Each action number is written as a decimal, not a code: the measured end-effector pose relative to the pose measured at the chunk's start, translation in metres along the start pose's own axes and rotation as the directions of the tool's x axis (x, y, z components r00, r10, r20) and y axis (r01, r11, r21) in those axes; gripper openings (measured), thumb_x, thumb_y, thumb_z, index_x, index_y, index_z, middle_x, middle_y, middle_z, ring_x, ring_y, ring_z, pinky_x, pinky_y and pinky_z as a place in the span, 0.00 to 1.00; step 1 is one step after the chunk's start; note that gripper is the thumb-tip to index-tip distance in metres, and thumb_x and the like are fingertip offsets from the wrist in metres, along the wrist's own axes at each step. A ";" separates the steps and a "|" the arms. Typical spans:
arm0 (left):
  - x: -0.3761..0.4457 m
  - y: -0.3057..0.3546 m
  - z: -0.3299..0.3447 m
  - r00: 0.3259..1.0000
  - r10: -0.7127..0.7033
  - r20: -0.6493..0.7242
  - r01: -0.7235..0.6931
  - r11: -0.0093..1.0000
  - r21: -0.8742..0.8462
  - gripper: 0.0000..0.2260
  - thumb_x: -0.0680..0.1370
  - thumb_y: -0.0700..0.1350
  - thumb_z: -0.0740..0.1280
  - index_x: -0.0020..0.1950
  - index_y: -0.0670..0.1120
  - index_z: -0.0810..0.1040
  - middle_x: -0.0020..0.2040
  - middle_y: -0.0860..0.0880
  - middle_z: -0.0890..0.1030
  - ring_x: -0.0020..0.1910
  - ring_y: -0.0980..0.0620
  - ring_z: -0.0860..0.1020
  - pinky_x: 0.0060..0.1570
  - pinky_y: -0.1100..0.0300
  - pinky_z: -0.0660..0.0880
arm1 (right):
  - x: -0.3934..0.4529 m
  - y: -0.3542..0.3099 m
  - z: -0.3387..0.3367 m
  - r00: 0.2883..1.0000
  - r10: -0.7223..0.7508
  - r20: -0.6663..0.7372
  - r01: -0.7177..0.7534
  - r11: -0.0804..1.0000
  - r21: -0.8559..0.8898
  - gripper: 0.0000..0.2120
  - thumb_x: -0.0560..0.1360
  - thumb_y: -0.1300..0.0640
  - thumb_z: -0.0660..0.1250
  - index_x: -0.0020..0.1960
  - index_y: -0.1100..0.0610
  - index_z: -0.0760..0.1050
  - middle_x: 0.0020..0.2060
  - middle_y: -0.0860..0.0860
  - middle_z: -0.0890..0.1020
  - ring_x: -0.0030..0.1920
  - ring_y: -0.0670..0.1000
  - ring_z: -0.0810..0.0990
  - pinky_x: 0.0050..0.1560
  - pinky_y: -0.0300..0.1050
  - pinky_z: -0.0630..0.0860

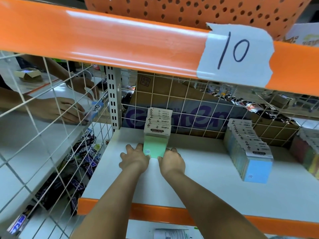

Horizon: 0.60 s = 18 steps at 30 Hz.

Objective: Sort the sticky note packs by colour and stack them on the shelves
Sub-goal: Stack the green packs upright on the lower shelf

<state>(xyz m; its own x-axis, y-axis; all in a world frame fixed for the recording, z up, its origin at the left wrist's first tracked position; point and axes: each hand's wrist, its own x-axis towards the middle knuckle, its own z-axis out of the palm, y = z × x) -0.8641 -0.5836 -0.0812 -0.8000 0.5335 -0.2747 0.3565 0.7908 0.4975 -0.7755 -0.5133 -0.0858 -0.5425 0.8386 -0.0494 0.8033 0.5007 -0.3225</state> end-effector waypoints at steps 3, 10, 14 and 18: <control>-0.001 0.000 0.000 1.000 0.012 0.000 -0.012 1.000 -0.010 0.20 0.78 0.55 0.61 0.70 0.57 0.63 0.66 0.46 0.61 0.65 0.41 0.63 0.56 0.49 0.68 | 0.000 0.002 -0.001 1.000 -0.007 0.007 0.007 1.000 0.024 0.16 0.80 0.53 0.60 0.66 0.58 0.70 0.62 0.55 0.72 0.61 0.56 0.74 0.53 0.45 0.72; -0.001 -0.001 0.000 1.000 0.015 0.000 -0.015 1.000 -0.012 0.20 0.79 0.55 0.61 0.70 0.57 0.63 0.67 0.45 0.60 0.65 0.41 0.62 0.57 0.49 0.68 | -0.001 0.004 -0.001 1.000 -0.016 0.009 0.016 0.999 0.033 0.18 0.80 0.52 0.61 0.66 0.58 0.69 0.63 0.55 0.72 0.61 0.56 0.74 0.54 0.46 0.72; -0.001 0.000 0.000 1.000 0.012 -0.004 -0.012 1.000 -0.007 0.20 0.79 0.55 0.60 0.70 0.58 0.63 0.67 0.46 0.61 0.65 0.42 0.63 0.57 0.49 0.68 | 0.000 0.003 0.000 1.000 -0.017 -0.001 0.017 0.999 0.028 0.18 0.80 0.51 0.61 0.66 0.58 0.69 0.63 0.54 0.72 0.61 0.55 0.74 0.55 0.45 0.72; 0.000 0.000 0.000 1.000 0.014 -0.004 -0.014 1.000 -0.011 0.20 0.79 0.55 0.61 0.70 0.57 0.63 0.67 0.46 0.61 0.65 0.41 0.63 0.58 0.49 0.68 | 0.000 0.004 0.000 1.000 -0.017 -0.009 0.018 1.000 0.026 0.17 0.80 0.51 0.61 0.66 0.58 0.70 0.63 0.54 0.72 0.61 0.55 0.74 0.54 0.46 0.73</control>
<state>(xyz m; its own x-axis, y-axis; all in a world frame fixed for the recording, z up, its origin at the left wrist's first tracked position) -0.8639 -0.5839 -0.0815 -0.7966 0.5436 -0.2645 0.3624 0.7796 0.5108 -0.7725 -0.5112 -0.0873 -0.5542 0.8316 -0.0355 0.7871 0.5097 -0.3474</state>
